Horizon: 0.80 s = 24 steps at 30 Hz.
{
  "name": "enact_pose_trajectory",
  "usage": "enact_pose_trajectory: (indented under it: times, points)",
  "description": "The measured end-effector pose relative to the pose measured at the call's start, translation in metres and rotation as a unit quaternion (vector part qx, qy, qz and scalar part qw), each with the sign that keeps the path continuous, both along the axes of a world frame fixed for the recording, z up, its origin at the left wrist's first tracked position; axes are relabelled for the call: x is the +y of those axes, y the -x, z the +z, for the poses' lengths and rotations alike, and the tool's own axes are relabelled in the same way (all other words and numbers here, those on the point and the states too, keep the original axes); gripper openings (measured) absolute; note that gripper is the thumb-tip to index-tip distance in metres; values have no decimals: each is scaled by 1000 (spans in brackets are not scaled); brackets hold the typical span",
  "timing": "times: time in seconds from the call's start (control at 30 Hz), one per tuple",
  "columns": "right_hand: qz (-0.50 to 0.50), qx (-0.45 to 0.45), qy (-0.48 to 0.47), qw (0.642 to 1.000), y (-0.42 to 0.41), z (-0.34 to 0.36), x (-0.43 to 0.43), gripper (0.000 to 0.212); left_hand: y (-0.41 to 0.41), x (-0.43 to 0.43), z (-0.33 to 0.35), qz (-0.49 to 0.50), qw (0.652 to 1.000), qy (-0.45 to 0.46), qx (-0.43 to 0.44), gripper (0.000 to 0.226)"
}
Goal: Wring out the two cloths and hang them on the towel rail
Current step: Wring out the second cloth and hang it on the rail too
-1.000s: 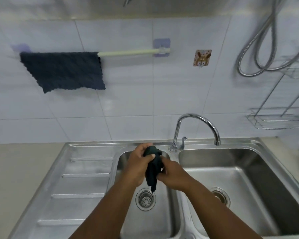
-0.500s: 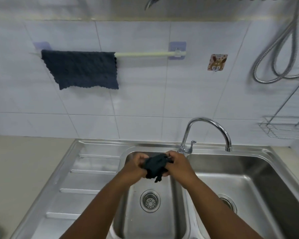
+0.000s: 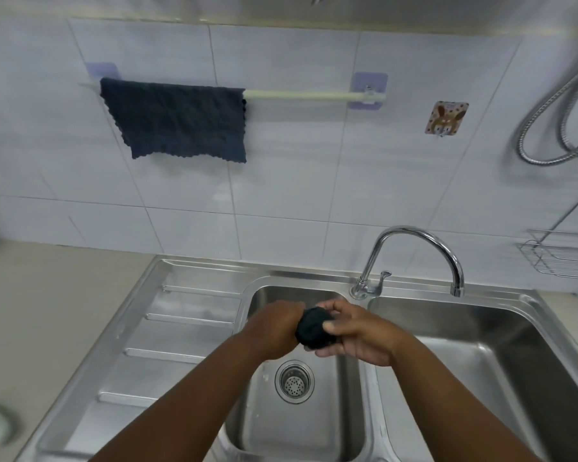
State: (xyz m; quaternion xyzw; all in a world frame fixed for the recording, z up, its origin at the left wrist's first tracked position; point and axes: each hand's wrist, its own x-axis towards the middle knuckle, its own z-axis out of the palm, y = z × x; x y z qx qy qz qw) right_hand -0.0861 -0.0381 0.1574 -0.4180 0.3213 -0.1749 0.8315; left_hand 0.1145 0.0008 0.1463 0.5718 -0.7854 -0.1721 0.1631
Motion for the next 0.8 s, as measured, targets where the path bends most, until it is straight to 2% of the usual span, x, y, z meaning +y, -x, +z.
enact_pose_trajectory:
  times: [0.07, 0.1, 0.2, 0.37, 0.4, 0.47, 0.53, 0.57, 0.63, 0.7, 0.8]
  points:
    - [38, -23, -39, 998, 1, -5, -3, 75, 1, 0, 3, -75, 992, 98, -19, 23]
    - [64, -8, -30, 997, -1, -7, -3, 74, 2, -1, 6, -104, 985, 134, -41, 23]
    - [144, 114, 31, 983, -10, -10, 0, 64, 6, -1, 7, -159, 955, 206, -139, 19]
    - [129, 281, 109, 945, -26, -11, 10, 44, -2, -5, -5, -162, 936, 202, -237, 15]
    - [128, 328, 151, 924, -29, -11, 12, 41, -3, -6, -8, -150, 939, 178, -253, 15]
    - [137, 430, 263, 853, -39, -13, 16, 32, -1, -5, -9, -112, 948, 99, -281, 15]
    - [128, 491, 371, 778, -49, -17, 23, 17, 2, -2, -9, -66, 950, 35, -302, 15]
    - [111, 505, 414, 749, -51, -21, 26, 19, 4, -2, -10, -43, 951, 1, -308, 16]
    - [80, 509, 493, 701, -48, -29, 28, 18, 9, -2, -12, -9, 953, -62, -295, 18]
    - [69, 487, 591, 640, -41, -36, 27, 4, 12, -3, -15, 3, 959, -124, -255, 19]
    - [72, 453, 714, 529, -34, -50, 30, 19, 11, -6, -20, -16, 956, -248, -153, 31]
